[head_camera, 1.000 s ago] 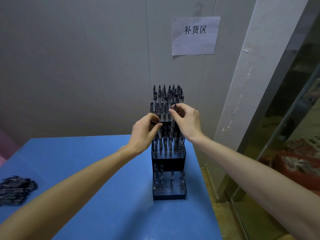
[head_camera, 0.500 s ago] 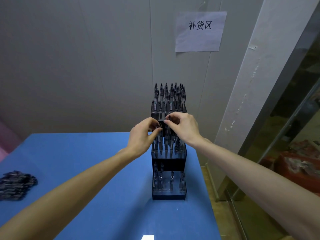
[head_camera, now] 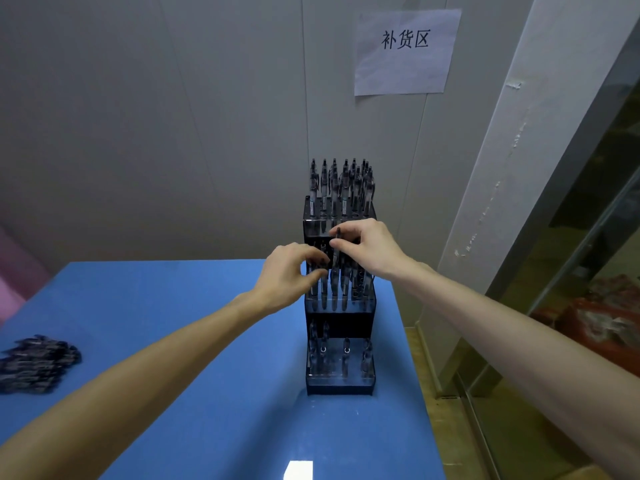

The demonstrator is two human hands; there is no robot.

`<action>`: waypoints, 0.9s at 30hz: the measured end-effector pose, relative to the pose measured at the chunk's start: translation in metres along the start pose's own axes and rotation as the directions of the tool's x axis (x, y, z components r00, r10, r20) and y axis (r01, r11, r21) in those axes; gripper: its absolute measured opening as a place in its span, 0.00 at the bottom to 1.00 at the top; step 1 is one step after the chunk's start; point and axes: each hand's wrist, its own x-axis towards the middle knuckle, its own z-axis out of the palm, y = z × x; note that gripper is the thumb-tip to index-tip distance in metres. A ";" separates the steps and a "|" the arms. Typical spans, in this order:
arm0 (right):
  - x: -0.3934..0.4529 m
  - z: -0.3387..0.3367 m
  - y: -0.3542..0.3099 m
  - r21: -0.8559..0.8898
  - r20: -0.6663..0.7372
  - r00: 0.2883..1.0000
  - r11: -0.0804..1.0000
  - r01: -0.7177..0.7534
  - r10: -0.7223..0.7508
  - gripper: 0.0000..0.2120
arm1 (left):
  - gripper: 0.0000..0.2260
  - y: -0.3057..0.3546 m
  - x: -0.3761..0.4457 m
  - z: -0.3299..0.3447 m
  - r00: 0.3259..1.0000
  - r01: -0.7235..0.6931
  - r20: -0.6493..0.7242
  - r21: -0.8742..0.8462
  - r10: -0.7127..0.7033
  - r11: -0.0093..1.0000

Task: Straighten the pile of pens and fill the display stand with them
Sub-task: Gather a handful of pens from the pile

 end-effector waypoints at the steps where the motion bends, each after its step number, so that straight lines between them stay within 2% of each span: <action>1: 0.001 -0.003 -0.001 0.000 0.035 0.999 1.000 0.016 -0.016 0.08 | 0.07 0.000 -0.002 0.001 1.000 -0.009 0.009 0.033 0.008 0.999; 4: 0.006 -0.007 -0.002 0.008 0.091 0.995 0.999 0.033 -0.034 0.08 | 0.07 0.001 -0.003 0.003 0.999 0.024 0.037 0.034 -0.025 0.999; 8: 0.008 -0.006 0.001 -0.006 0.070 0.997 1.000 0.024 -0.023 0.09 | 0.08 0.002 -0.001 0.001 0.997 0.036 0.069 0.055 -0.040 0.998; 12: 0.007 -0.007 0.001 -0.046 0.045 0.998 0.998 0.034 -0.032 0.10 | 0.08 0.003 -0.003 0.001 0.997 0.051 0.054 0.080 -0.055 0.996; 17: 0.001 -0.008 0.004 -0.126 0.088 0.996 0.992 0.029 -0.018 0.10 | 0.11 0.009 -0.004 0.000 0.997 0.071 -0.019 0.081 -0.069 0.994; 21: 0.000 -0.006 0.003 -0.101 0.107 0.994 0.995 0.008 0.003 0.10 | 0.09 0.011 -0.005 0.000 0.994 0.096 -0.055 0.120 -0.090 0.988; 24: 0.003 -0.004 -0.003 -0.117 0.128 0.992 0.993 0.020 -0.005 0.09 | 0.08 0.012 -0.004 0.003 0.985 0.169 -0.052 0.071 -0.166 0.983; 27: 0.006 0.001 -0.009 -0.152 0.153 0.988 0.988 0.014 0.010 0.11 | 0.08 0.012 -0.004 0.006 0.952 0.301 -0.042 -0.043 -0.302 0.953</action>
